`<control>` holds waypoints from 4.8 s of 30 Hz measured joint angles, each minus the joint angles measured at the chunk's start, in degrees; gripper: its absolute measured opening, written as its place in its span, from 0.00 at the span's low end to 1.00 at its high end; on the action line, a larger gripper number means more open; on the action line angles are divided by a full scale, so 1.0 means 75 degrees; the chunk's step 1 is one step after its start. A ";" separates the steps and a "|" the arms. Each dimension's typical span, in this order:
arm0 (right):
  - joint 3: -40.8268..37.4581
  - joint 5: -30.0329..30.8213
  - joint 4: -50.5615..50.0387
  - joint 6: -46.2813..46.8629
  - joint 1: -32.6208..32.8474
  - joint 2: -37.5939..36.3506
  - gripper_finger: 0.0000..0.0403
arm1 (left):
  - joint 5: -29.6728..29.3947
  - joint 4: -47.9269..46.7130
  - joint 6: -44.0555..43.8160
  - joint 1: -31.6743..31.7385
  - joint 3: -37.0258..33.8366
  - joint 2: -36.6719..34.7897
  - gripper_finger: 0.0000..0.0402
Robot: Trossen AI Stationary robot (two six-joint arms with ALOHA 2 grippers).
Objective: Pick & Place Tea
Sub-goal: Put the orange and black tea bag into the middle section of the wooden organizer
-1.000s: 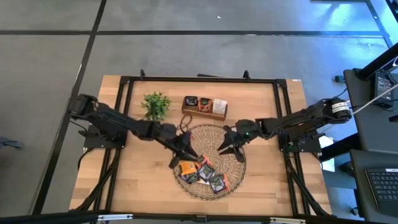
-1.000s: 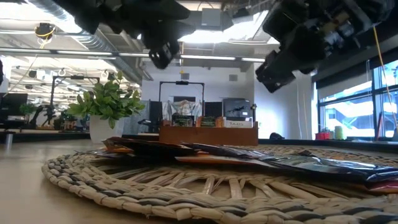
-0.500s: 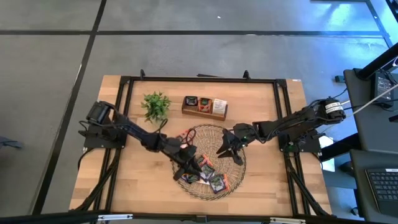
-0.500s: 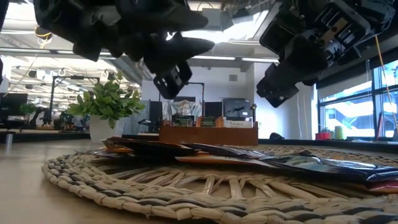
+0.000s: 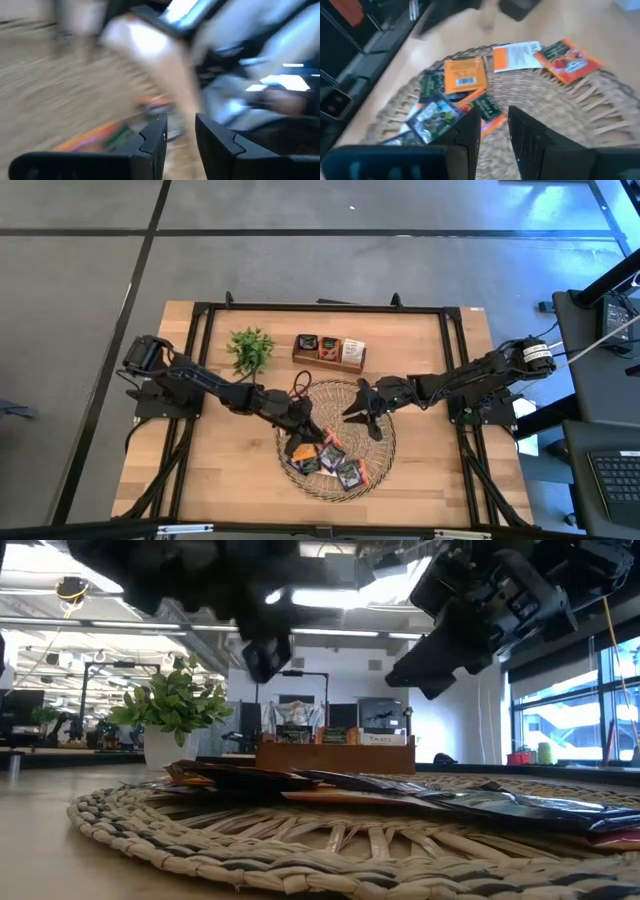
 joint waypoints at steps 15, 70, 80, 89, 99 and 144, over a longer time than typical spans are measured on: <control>0.0127 0.0880 0.0092 -0.0521 0.0003 0.0000 0.25 | -0.4834 -0.4334 -0.3603 -0.0488 -0.0024 -0.0693 0.24; 0.4672 0.1267 -0.2947 -0.3389 -0.0960 0.3902 0.25 | -0.4963 -0.6744 -0.6564 -0.0370 -0.0024 -0.0705 0.66; 0.4669 0.0833 -0.2877 -0.3401 -0.1097 0.3966 0.25 | -0.3901 -0.6650 -0.6609 0.0054 -0.0024 -0.0702 0.66; 0.4669 0.0804 -0.2627 -0.3398 -0.1102 0.4064 0.25 | -0.3306 -0.6311 -0.6469 0.0549 -0.0024 -0.0702 0.66; 0.4663 0.0801 -0.2678 -0.3366 -0.1102 0.4277 0.25 | -0.3087 -0.5907 -0.6344 0.0882 -0.0024 -0.0702 0.66; 0.4669 0.0785 -0.2582 -0.3333 -0.1099 0.4648 0.25 | -0.3032 -0.5603 -0.6656 0.0935 -0.0021 -0.0216 0.58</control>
